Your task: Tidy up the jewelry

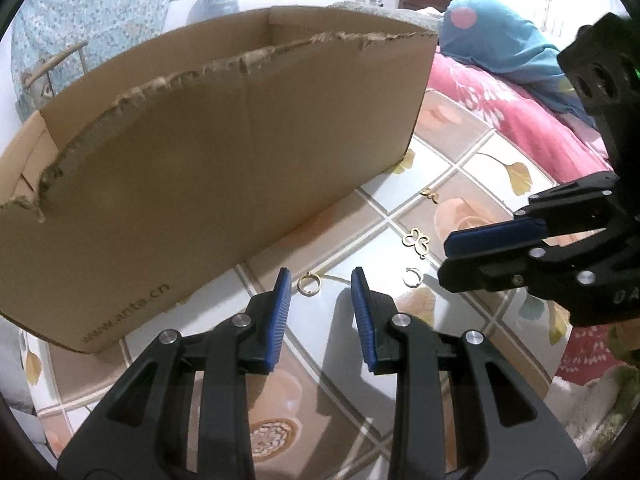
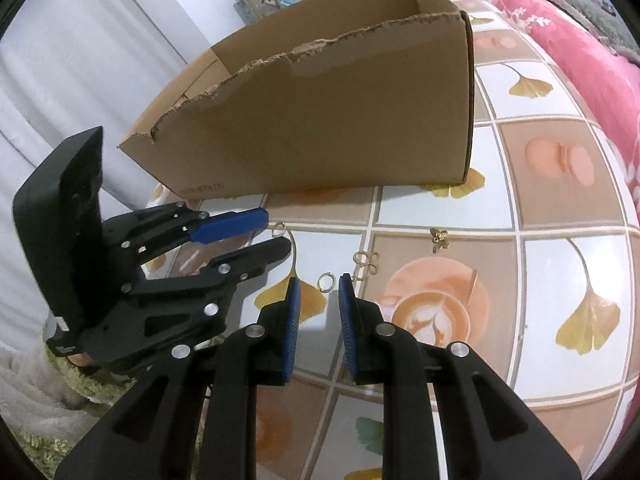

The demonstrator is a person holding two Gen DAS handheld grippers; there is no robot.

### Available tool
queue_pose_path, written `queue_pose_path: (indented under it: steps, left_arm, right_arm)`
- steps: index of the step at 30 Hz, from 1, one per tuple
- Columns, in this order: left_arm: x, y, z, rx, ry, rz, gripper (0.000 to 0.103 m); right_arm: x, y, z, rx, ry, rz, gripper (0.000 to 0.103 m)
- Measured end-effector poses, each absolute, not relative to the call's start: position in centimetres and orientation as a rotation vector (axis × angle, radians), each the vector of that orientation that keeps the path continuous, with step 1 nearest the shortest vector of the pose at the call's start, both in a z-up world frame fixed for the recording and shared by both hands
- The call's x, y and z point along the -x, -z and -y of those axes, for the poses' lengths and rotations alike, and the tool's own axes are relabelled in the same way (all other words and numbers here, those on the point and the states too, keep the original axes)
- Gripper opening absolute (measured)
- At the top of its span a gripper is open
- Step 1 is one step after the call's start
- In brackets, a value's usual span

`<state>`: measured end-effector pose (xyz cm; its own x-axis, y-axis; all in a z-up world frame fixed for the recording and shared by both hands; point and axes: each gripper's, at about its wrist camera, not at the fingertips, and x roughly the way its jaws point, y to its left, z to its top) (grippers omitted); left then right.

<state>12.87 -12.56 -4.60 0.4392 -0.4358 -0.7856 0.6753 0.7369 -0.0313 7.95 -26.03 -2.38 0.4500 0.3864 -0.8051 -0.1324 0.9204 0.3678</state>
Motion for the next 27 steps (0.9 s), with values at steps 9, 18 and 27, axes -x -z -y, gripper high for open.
queue_pose_path:
  steps: [9, 18, 27]
  left_arm:
    - [-13.0, 4.8, 13.1, -0.322, 0.679, -0.852, 0.012]
    - [-11.9, 4.7, 12.7, -0.351, 0.677, -0.847, 0.011]
    - [-9.7, 4.6, 10.7, -0.336, 0.653, -0.877, 0.011]
  right_arm:
    - [-8.1, 2.6, 26.8, -0.278, -0.327, -1.055, 0.020]
    - [-7.6, 2.4, 27.0, -0.275, -0.318, -1.059, 0.020]
    - [-8.5, 2.8, 25.0, -0.221, -0.329, -1.068, 0.039]
